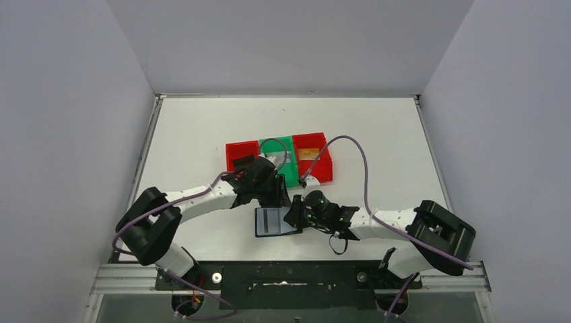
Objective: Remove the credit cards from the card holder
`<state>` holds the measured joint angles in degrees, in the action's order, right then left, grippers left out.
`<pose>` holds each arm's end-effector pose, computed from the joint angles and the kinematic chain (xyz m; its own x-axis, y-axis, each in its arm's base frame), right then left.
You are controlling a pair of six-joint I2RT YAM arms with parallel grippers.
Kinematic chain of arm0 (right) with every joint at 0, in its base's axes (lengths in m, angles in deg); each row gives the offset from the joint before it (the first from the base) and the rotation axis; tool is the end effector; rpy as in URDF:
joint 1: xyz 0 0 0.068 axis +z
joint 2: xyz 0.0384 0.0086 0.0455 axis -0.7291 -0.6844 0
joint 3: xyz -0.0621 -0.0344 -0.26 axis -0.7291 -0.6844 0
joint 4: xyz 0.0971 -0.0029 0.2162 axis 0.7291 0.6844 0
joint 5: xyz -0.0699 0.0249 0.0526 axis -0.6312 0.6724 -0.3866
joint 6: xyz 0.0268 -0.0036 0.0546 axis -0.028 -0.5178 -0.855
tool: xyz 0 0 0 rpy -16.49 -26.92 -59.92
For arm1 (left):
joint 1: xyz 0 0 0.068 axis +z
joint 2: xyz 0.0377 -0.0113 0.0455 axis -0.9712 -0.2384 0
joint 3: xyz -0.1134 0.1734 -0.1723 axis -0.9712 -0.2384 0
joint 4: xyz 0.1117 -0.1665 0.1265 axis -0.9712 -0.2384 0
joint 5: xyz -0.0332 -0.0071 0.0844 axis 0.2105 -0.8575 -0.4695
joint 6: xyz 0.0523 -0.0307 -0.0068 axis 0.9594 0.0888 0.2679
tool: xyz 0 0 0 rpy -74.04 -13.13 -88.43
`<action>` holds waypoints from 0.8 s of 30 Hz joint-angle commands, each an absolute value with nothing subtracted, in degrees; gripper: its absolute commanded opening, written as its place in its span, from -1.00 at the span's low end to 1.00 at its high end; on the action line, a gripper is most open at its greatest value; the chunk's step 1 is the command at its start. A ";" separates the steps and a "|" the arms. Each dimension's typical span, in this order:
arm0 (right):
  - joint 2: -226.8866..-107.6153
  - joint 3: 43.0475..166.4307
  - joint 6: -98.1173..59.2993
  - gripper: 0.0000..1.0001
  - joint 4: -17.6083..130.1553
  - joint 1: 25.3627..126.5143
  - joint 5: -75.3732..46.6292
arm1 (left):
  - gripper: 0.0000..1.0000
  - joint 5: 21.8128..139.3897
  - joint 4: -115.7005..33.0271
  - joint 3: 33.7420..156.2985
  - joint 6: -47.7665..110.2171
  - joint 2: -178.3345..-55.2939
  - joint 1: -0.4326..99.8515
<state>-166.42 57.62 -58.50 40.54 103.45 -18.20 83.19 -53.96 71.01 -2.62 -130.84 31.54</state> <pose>0.1374 0.2142 0.1646 -0.8477 0.0155 -0.5303 -0.3650 0.7084 0.6042 0.2037 -0.2135 0.1814 -0.9430 -0.0515 -0.3288 0.1447 0.8263 -0.5443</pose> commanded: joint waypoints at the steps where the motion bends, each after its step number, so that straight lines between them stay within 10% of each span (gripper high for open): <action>1: -167.04 56.78 -62.16 -0.77 37.86 100.43 -20.16 | -0.14 75.63 -57.08 72.87 -2.20 -124.20 32.21; 24: -173.83 66.11 -60.51 -0.60 41.19 96.25 -7.93 | -0.13 79.22 -58.46 61.53 -0.94 -116.66 33.54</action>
